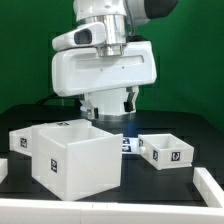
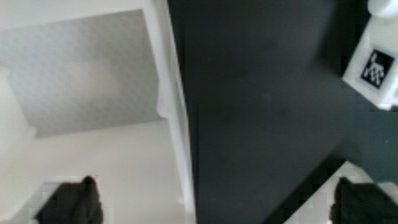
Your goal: Assemble drawer
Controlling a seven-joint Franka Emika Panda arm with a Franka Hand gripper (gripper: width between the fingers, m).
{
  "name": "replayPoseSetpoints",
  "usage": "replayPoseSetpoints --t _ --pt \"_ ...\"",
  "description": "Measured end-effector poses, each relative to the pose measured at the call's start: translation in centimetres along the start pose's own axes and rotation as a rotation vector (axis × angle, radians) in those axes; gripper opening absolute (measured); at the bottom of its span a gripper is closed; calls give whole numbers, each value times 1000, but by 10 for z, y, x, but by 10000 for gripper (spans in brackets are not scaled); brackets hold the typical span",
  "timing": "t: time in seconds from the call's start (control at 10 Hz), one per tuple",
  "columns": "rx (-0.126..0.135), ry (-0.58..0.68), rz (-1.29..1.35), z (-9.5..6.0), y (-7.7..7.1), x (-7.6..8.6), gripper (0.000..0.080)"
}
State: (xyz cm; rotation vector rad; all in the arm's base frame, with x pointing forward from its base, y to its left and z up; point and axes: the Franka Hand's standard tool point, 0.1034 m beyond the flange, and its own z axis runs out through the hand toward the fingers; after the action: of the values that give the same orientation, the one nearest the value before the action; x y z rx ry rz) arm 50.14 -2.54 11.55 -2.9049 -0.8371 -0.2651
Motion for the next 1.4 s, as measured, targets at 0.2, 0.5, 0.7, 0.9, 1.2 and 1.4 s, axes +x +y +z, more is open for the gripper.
replayPoseSetpoints --t 0.2,0.5,0.7,0.9,1.2,1.4 --pt "-8 6 25 2 5 -5 649" --pt "-73 41 -85 10 21 -12 649" --pt "-64 31 -92 29 26 -24 649" --pt "-48 19 -61 37 19 -26 649" --pt "-52 14 -43 44 12 -32 649" --pt "-51 9 -28 49 17 -40 649"
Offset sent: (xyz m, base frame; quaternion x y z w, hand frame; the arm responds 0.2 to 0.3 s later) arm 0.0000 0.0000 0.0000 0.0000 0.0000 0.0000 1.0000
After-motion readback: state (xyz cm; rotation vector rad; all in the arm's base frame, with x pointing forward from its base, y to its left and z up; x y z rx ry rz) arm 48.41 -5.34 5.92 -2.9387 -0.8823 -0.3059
